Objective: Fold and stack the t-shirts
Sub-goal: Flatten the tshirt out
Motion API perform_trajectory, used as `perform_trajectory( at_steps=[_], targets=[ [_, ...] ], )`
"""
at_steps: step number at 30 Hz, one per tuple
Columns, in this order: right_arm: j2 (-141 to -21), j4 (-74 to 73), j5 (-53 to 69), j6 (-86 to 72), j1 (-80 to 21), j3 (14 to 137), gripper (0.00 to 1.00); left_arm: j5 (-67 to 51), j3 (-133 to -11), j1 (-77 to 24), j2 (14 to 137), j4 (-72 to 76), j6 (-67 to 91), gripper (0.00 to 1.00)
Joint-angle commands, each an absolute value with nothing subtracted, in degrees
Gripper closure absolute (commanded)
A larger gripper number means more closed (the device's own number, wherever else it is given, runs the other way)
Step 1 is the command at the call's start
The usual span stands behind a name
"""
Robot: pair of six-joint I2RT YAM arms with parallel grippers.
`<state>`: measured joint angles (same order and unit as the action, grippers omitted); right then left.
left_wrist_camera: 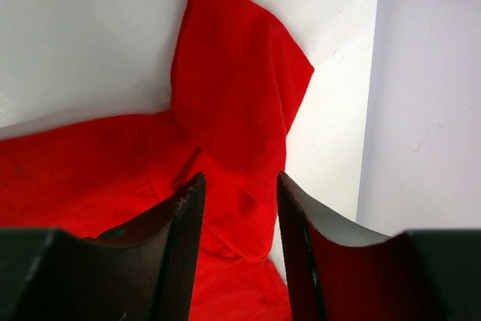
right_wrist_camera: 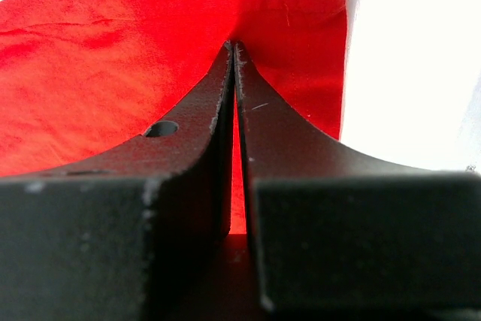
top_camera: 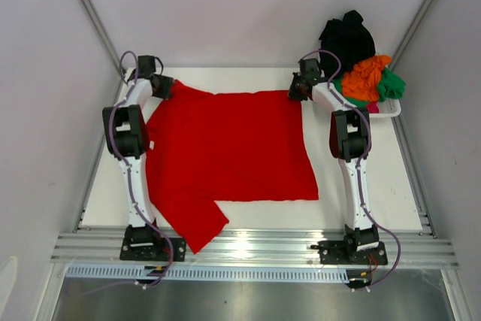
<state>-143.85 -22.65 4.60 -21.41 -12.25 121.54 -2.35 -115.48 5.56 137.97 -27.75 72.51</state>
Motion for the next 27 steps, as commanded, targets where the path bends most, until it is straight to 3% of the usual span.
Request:
perform_trajectory(
  at_steps=[1,12,18,27],
  targets=[
    [-141.86,-22.76,5.36,-21.8,-12.13,122.08,0.98,-1.84,-118.65,4.92,138.87,-30.23,72.51,0.54],
    [-141.94,-22.94,5.19,-21.97,-11.6,121.9,0.98,-2.73,-116.36,4.92,136.58,-33.31,65.13,0.55],
    [-142.38,-22.76,5.45,-22.5,-11.78,122.08,0.98,-5.62,-116.37,4.14,137.46,-32.7,69.6,0.55],
    [-142.03,-22.41,5.01,-22.76,-11.78,122.26,0.97,-3.87,-122.87,3.16,140.45,-36.21,69.7,0.59]
  ],
)
